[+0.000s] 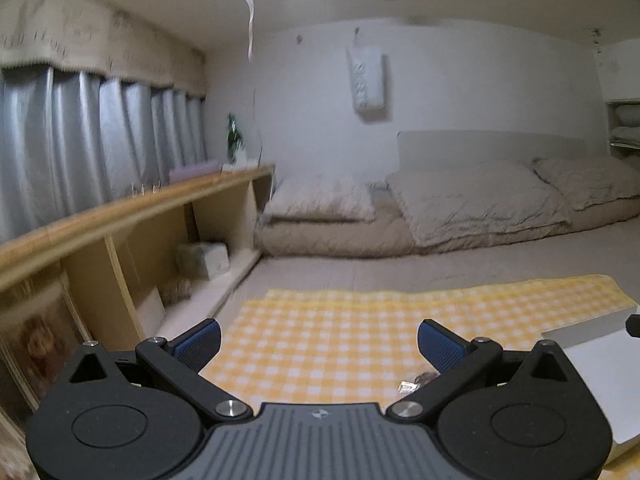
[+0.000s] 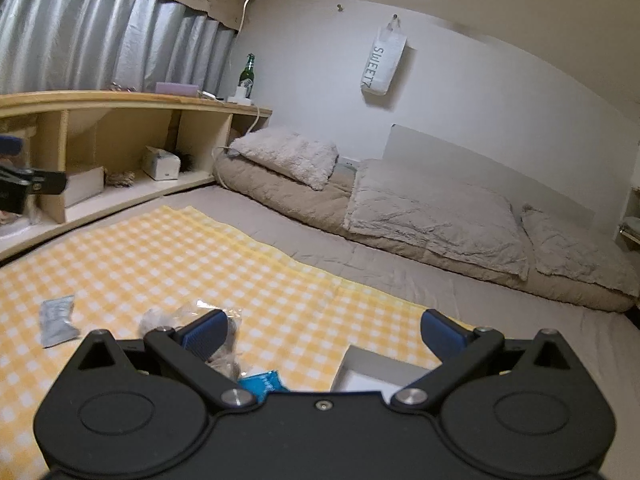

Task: Organize soft objects
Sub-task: 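Grasp the white paper packet with the left tool while the right tool grasps the crocheted scrunchie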

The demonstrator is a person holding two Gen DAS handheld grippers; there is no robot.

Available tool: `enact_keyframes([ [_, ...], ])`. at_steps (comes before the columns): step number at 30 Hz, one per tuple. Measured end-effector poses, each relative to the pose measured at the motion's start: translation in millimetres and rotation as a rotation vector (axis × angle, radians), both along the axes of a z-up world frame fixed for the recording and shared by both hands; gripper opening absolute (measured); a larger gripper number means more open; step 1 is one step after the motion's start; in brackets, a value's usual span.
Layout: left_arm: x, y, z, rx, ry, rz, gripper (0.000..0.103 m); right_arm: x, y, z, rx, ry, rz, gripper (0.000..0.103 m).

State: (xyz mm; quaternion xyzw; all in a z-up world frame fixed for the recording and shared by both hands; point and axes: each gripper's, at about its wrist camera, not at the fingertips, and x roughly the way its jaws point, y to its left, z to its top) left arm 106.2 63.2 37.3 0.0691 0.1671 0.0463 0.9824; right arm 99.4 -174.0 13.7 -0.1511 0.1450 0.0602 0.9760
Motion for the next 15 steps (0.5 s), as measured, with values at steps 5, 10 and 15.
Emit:
enact_keyframes([
  [5, 25.9, 18.9, -25.1, -0.001, 0.13, 0.044, 0.103, 24.2, -2.3, -15.5, 0.015, 0.065, 0.002, 0.103],
  [10, 44.6, 43.2, -50.0, -0.035, 0.283, 0.058, 0.103, 48.1, -6.1, -39.2, 0.036, 0.213, 0.024, 0.103],
  [15, 57.4, 68.8, -80.2, -0.031, 0.415, 0.053, 0.103, 66.5, 1.2, -66.2, -0.017, 0.293, 0.042, 0.103],
])
